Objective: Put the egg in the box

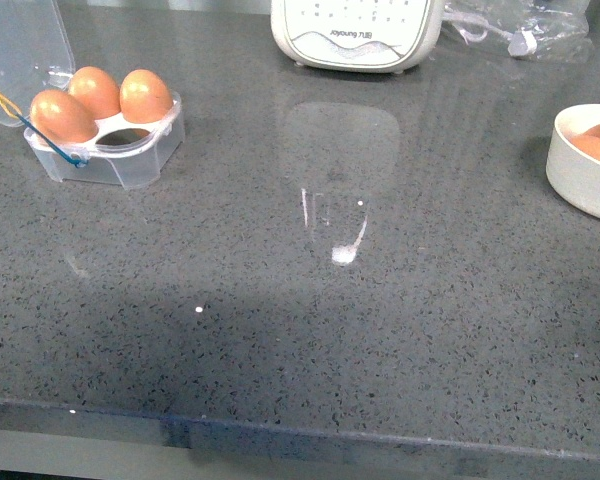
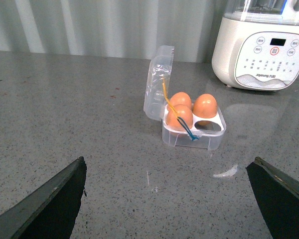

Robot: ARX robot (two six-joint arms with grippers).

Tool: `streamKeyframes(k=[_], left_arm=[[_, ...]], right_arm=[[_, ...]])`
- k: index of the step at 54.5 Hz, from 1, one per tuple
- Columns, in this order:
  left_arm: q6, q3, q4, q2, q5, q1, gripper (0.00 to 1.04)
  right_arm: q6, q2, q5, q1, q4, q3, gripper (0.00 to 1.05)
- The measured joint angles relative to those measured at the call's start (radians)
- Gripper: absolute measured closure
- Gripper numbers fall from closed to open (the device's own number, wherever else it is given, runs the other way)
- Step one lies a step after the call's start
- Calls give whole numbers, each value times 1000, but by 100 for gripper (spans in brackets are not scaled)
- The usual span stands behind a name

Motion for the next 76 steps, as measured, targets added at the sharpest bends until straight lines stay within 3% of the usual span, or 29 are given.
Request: streamKeyframes(k=[3, 8, 27, 50, 76], left_arm=[[0, 0, 0, 0, 0, 0, 7], [0, 0, 0, 0, 0, 0, 7], [0, 0, 0, 0, 0, 0, 7], [0, 0, 0, 0, 0, 0, 7], [0, 0, 0, 0, 0, 0, 7]], right_arm=[[3, 155, -24, -15, 106, 61, 7], [41, 359, -61, -19, 146, 171, 7], [135, 692, -96, 48, -102, 533, 7], [39, 843, -88, 96, -287, 637, 7], [13, 891, -97, 95, -303, 631, 7]])
